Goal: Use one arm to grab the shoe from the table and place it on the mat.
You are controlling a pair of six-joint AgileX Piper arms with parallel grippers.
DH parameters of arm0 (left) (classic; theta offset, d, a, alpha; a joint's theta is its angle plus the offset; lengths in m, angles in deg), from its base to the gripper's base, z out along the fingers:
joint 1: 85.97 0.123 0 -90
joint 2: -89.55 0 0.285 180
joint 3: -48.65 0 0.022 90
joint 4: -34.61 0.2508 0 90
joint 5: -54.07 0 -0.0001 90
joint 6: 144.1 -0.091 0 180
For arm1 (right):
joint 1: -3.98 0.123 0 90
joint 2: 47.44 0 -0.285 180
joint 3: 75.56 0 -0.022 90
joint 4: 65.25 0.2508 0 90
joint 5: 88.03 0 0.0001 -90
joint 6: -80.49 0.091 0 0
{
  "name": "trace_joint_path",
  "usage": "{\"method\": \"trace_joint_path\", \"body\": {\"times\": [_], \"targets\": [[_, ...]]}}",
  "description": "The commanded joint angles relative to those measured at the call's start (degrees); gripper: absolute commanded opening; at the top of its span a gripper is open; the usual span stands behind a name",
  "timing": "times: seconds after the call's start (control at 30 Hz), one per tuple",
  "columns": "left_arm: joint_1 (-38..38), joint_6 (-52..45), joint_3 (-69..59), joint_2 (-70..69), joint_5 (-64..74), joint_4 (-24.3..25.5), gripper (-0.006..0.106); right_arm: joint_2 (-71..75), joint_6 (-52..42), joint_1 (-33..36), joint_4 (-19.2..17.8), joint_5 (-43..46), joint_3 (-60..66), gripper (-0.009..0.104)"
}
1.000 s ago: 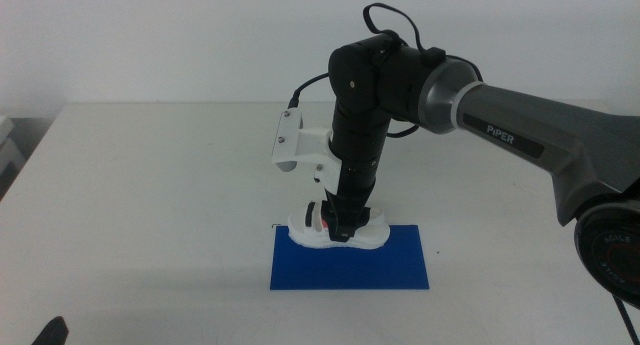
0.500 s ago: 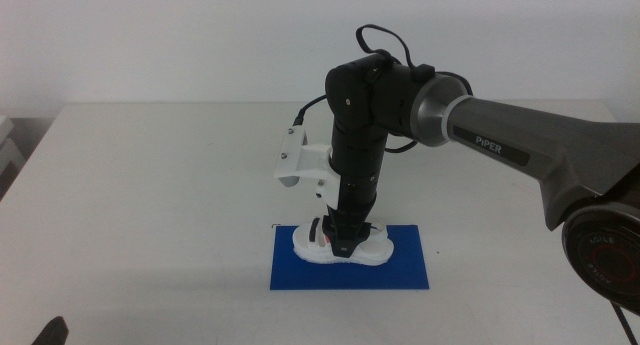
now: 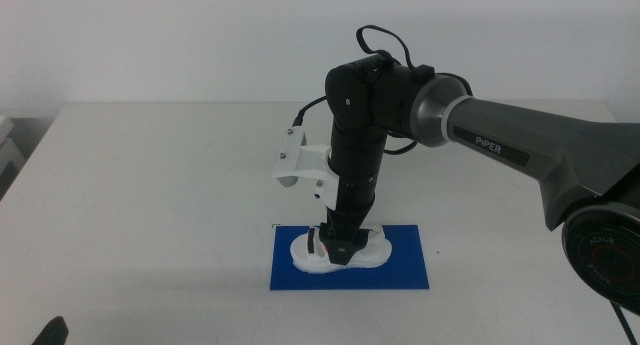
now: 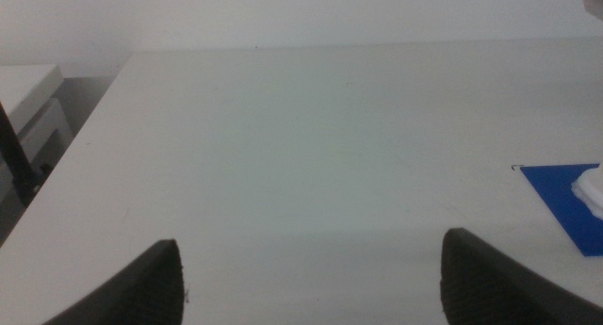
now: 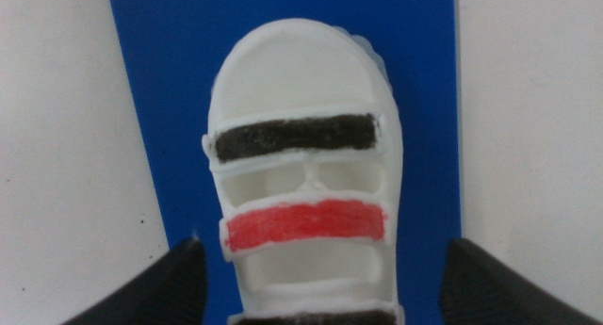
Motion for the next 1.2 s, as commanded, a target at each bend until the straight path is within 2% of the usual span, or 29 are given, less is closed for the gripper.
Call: {"method": "trace_joint_path", "body": {"times": [0.0, 0.13, 0.27, 0.4, 0.53, 0.73, 0.87, 0.97, 1.17], "targets": [[-0.28, 0.28, -0.4, -0.79, -4.6, -0.44, 0.094, 3.85, -0.24, 0.06, 0.56, -3.42, -1.16, 0.07], [-0.28, 0.28, -0.4, -0.79, -4.6, -0.44, 0.094, 5.47, 0.65, 0.06, 0.62, -3.42, -1.34, 0.072], [-0.28, 0.28, -0.4, -0.79, -4.6, -0.44, 0.094, 11.36, 5.56, -1.52, 0.69, -3.1, -1.34, 0.072], [-0.28, 0.28, -0.4, -0.79, -4.6, -0.44, 0.094, 19.5, 12.89, -3.91, -1.55, 0.49, 1.19, 0.069], [-0.28, 0.28, -0.4, -0.79, -4.6, -0.44, 0.094, 28.96, 19.42, -6.67, -2.46, 12.12, 10.56, 0.065], [-0.28, 0.28, -0.4, -0.79, -4.6, -0.44, 0.094, 47.71, 31.77, -11.72, -2.46, 30.9, 32.63, 0.057], [-0.28, 0.28, -0.4, -0.79, -4.6, -0.44, 0.094, 60.19, 38.03, -15.39, -4.05, 42.43, 47.04, 0.056], [-0.28, 0.28, -0.4, -0.79, -4.6, -0.44, 0.094, 68.42, 40.44, -17.65, -5.39, 48.68, 56.72, 0.056], [-0.28, 0.28, -0.4, -0.79, -4.6, -0.44, 0.094, 85.78, 41.99, -21.26, -5.51, 57.94, 73.32, 0.056]]}}
